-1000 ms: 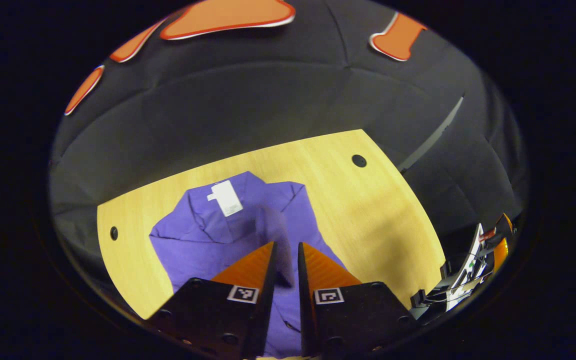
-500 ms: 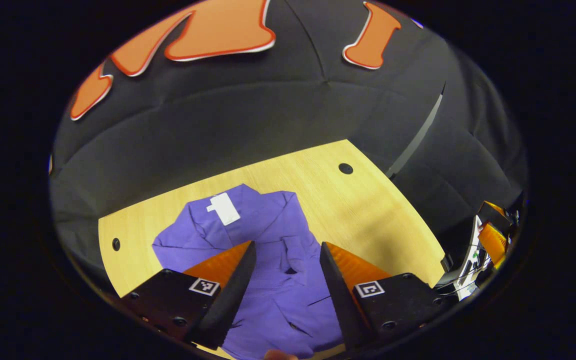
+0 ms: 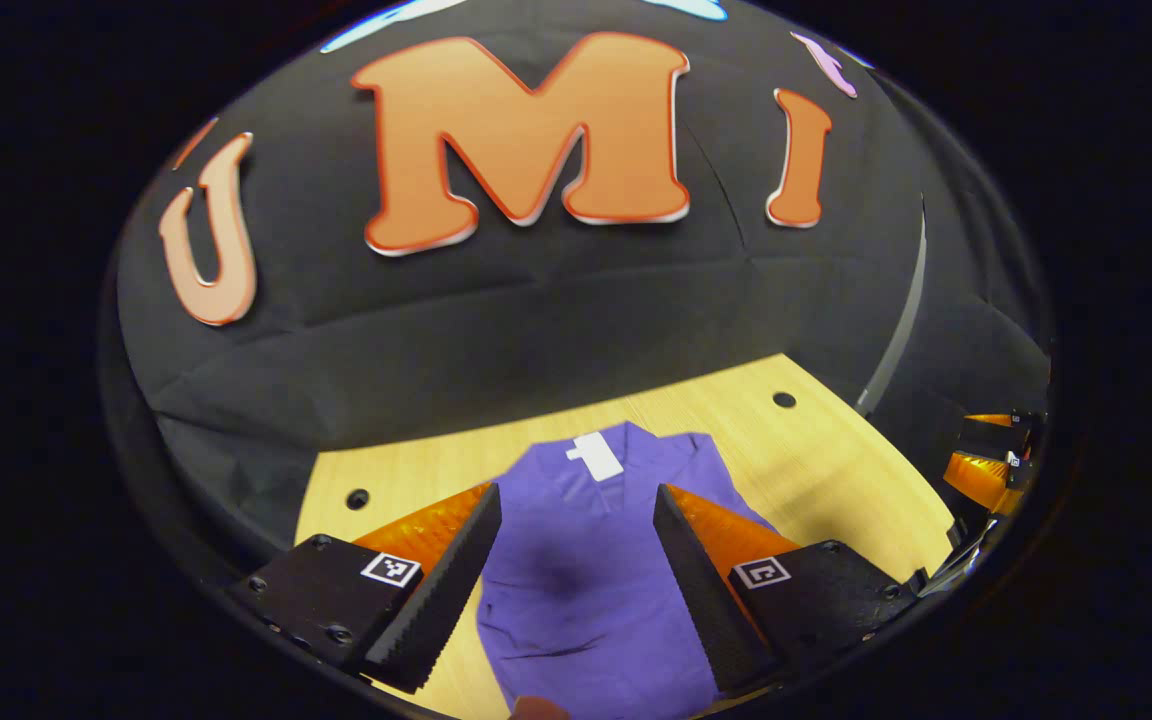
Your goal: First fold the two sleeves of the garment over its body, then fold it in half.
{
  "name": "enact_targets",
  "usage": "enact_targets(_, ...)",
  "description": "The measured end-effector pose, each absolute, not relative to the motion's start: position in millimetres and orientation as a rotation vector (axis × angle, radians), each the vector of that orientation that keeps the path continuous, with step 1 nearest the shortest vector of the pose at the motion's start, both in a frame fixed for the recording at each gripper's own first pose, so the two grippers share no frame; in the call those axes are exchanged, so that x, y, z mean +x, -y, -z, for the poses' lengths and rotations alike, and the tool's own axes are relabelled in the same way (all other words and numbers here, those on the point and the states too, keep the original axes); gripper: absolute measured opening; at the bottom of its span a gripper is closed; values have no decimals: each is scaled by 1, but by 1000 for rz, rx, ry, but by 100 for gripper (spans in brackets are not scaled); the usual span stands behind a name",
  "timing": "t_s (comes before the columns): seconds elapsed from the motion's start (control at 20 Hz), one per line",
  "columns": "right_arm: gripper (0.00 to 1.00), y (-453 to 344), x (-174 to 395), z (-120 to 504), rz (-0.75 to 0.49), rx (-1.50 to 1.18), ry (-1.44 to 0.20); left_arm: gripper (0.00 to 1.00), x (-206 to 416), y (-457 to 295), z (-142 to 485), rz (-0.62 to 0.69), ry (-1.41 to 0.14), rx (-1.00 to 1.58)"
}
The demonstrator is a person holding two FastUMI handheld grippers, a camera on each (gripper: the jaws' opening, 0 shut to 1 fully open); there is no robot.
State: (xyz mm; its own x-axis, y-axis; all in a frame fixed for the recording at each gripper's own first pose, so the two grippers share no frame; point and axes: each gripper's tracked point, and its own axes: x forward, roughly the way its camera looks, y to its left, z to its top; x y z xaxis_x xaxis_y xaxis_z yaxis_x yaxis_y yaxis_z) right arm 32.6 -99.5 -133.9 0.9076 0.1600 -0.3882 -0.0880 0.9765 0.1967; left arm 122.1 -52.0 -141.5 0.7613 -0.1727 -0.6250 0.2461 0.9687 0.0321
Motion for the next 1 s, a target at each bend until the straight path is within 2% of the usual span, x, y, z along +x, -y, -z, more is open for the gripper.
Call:
enact_targets(0.15, 98, 90, 35, 123, -123, 174, -363, 97, 113, 28, 108, 173, -540, 122)
enact_targets(0.3, 97, 82, 31, 140, -116, 150, -410, 96, 71, 8, 107, 149, -542, 85)
enact_targets(0.5, 97, 72, 15, 182, -125, 102, -552, 96, 25, -20, 149, 102, -669, 25)
enact_targets(0.6, 98, 69, 2, 201, -129, 98, -619, 96, -1, -38, 183, 82, -758, 75)
enact_targets(0.75, 98, 65, -16, 242, -139, 93, -735, 96, -32, -53, 228, 97, -879, 168)
enact_targets(1.0, 98, 62, -46, 295, -153, 44, -888, 96, -93, -61, 294, 94, -1062, 149)
